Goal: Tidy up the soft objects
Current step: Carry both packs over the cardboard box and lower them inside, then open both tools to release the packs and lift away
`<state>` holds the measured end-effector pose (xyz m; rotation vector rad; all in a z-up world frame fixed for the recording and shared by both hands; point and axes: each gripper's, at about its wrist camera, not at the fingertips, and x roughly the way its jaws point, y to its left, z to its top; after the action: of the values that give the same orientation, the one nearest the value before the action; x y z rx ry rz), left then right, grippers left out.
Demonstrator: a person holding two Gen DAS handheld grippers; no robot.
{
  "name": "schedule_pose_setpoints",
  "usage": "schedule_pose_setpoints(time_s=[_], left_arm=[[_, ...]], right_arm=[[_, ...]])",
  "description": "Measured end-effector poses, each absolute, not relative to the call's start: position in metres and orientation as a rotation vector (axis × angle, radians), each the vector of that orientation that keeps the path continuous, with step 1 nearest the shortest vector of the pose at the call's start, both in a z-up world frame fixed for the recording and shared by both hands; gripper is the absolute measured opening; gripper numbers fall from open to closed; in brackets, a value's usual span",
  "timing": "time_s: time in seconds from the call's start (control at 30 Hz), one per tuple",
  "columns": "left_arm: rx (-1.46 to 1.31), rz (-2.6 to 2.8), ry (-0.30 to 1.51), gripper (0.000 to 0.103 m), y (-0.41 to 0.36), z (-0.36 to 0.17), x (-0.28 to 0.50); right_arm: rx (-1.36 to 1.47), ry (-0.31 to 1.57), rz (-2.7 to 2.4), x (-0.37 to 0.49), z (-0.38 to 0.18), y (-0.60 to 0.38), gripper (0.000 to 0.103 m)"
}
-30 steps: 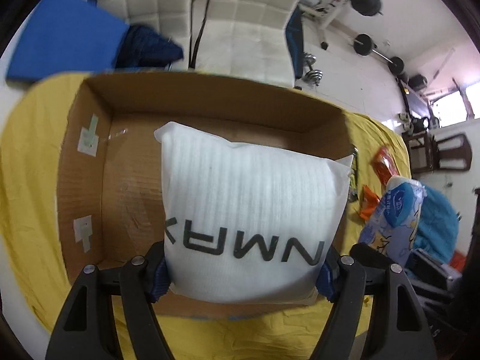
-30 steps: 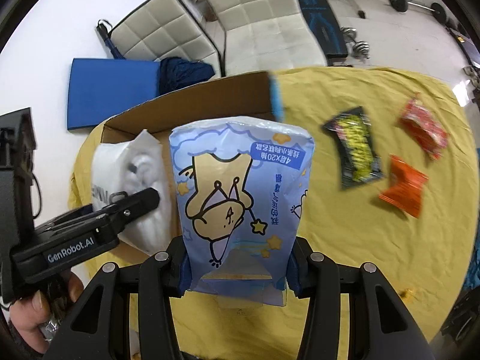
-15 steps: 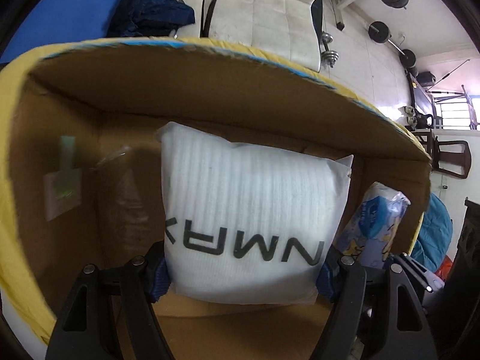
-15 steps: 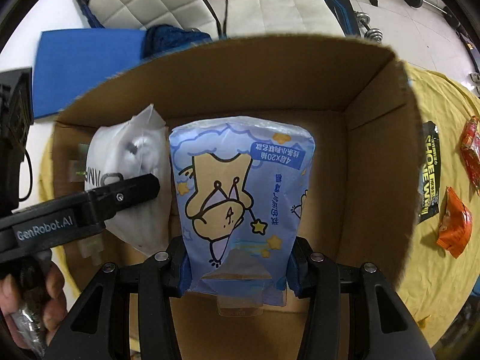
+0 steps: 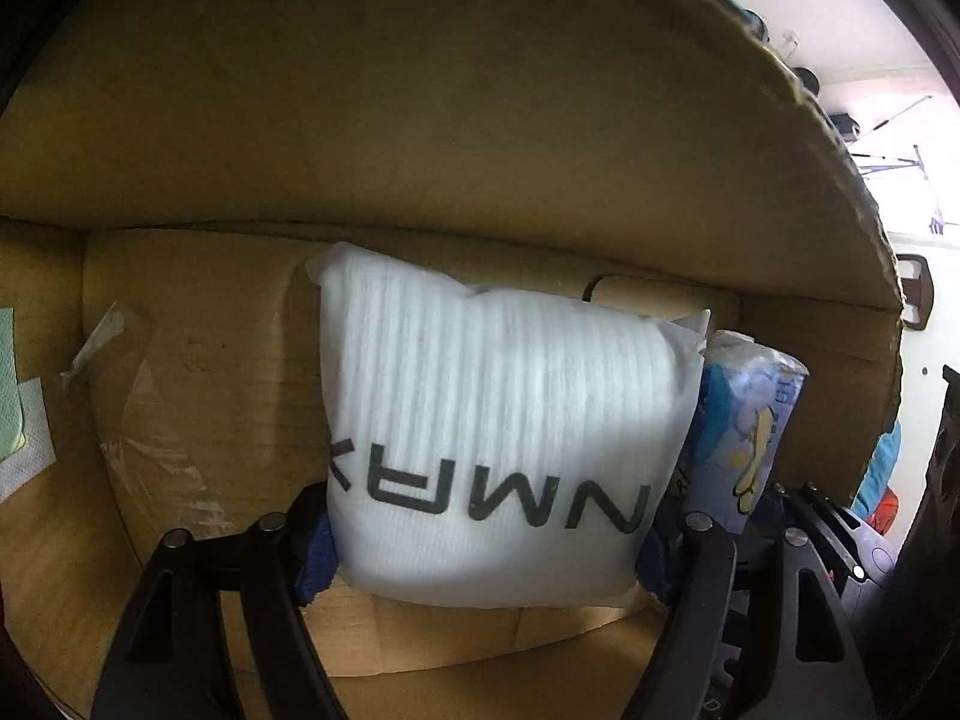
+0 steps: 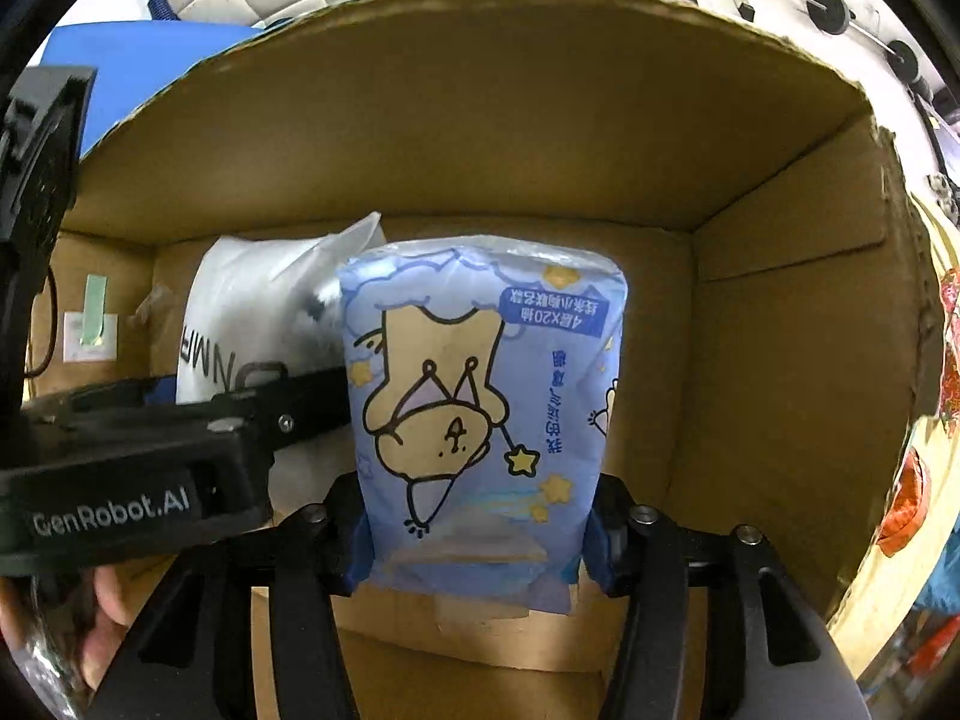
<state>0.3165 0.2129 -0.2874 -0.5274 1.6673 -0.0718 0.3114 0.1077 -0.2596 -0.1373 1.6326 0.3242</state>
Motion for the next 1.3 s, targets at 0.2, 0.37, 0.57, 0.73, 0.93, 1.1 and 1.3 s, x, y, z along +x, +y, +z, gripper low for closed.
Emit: schedule_pose_setpoints(time_s=[0.2, 0.37, 0.57, 0.73, 0.93, 1.1, 1.3], left_arm=[[-0.471, -0.025, 1.683, 0.077, 0.2, -0.28, 0.32], [-0.422, -0.006, 1.686, 0.078, 0.191, -0.274, 0.318], [-0.408, 0.001, 1.662, 0.082, 0.189, -0.255, 0.313], [-0.356, 0.018, 1.62, 0.086, 0.183, -0.225, 0.304], [-0.32, 0.068, 1.541, 0.097, 0.187, -0.198, 0.281], [-0.309, 0.101, 1.486, 0.098, 0.222, -0.198, 0.26], [-0.269, 0.153, 1.39, 0.098, 0.23, -0.179, 0.234]], right_arm=[[-0.114, 1.627, 0.308, 0.313, -0.262, 0.105, 0.066], [-0.112, 1.623, 0.3, 0.308, -0.261, 0.107, 0.069], [-0.109, 1.614, 0.307, 0.302, -0.255, 0.111, 0.077], [-0.116, 1.593, 0.302, 0.294, -0.244, 0.109, 0.088], [-0.136, 1.561, 0.275, 0.294, -0.222, 0.111, 0.096], [-0.141, 1.547, 0.263, 0.275, -0.211, 0.094, 0.103], [-0.135, 1.522, 0.273, 0.246, -0.197, 0.079, 0.103]])
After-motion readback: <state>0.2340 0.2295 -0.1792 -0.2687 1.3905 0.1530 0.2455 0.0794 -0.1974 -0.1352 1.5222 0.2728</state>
